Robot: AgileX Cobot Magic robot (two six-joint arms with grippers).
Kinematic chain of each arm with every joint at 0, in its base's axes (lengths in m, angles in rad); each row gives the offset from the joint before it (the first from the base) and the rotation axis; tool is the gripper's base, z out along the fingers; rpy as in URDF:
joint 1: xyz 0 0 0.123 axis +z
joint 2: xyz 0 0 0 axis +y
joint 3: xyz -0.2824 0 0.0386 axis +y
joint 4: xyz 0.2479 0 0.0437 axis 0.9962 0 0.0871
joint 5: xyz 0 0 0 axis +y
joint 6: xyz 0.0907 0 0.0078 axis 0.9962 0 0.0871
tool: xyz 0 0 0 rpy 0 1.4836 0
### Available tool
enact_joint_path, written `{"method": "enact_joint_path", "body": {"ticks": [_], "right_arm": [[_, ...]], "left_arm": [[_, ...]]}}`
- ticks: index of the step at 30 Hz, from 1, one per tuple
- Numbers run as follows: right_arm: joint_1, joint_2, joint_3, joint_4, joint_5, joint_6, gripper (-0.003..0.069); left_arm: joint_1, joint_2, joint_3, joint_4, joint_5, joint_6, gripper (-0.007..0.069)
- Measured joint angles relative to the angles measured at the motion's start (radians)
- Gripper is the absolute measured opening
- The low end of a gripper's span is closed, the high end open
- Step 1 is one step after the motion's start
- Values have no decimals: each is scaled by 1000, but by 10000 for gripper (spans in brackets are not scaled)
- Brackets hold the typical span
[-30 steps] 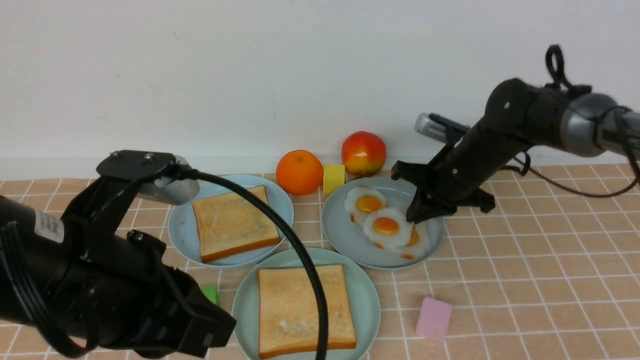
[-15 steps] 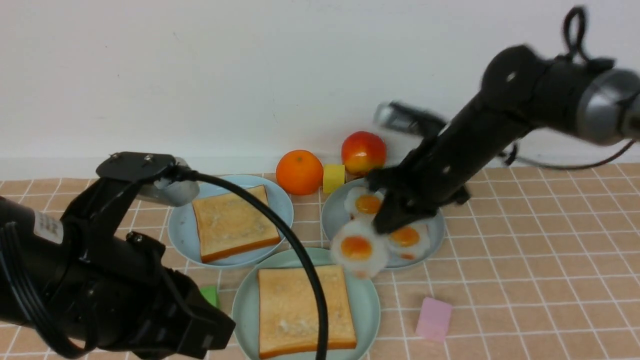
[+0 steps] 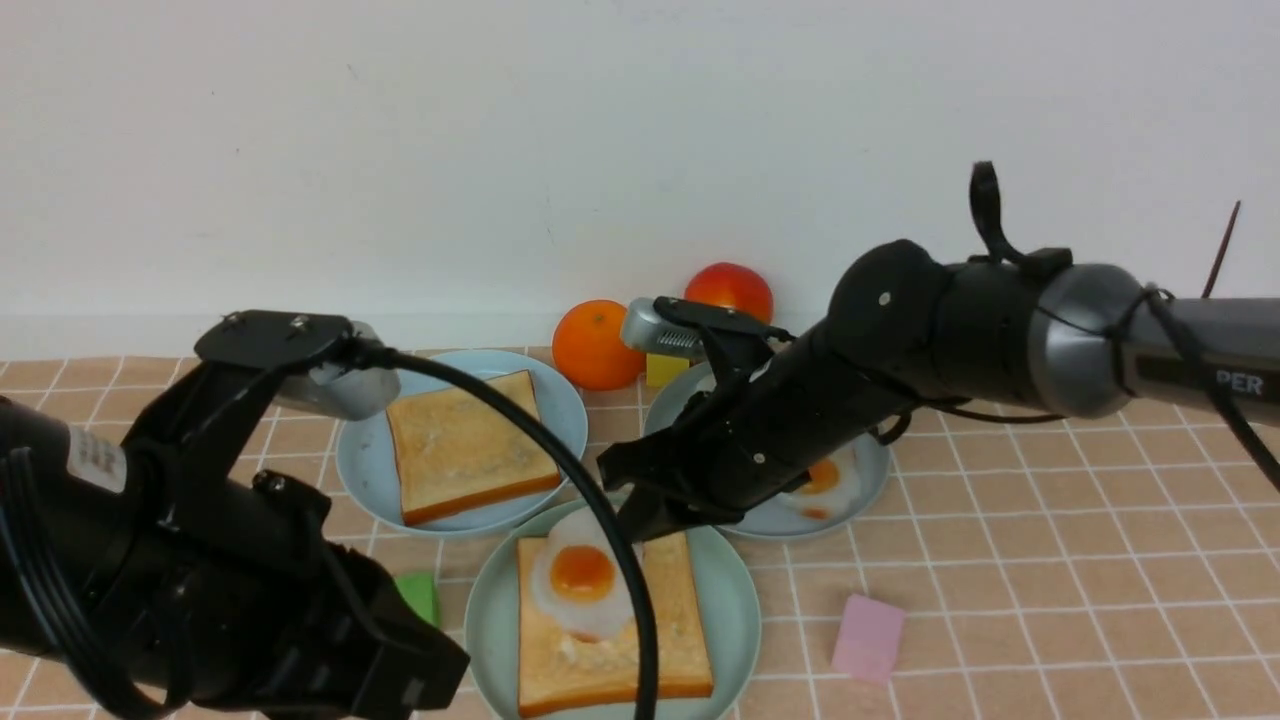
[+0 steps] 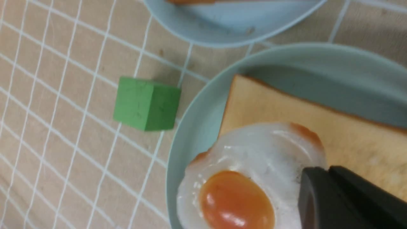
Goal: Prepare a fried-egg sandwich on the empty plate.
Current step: Use the right arm to place the fried egg on the slice of bread in the middle, then use the left arm to grab a slice of bread
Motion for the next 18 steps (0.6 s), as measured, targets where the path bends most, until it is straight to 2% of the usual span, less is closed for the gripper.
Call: {"method": "enact_joint_path", "body": {"ticks": [3, 7, 10, 14, 18], "right_arm": [[0, 0, 0, 4, -2, 0, 170], [0, -9, 0, 0, 58, -24, 341], [0, -44, 0, -8, 97, -83, 407], [0, -177, 0, -15, 153, -208, 441], [0, -346, 0, -72, 207, -263, 411]], "left_arm": [[0, 0, 0, 0, 0, 0, 12], [0, 0, 0, 0, 0, 0, 18], [0, 0, 0, 0, 0, -7, 20], [0, 0, 0, 26, -18, -63, 23], [0, 0, 0, 119, -103, -194, 31]]}}
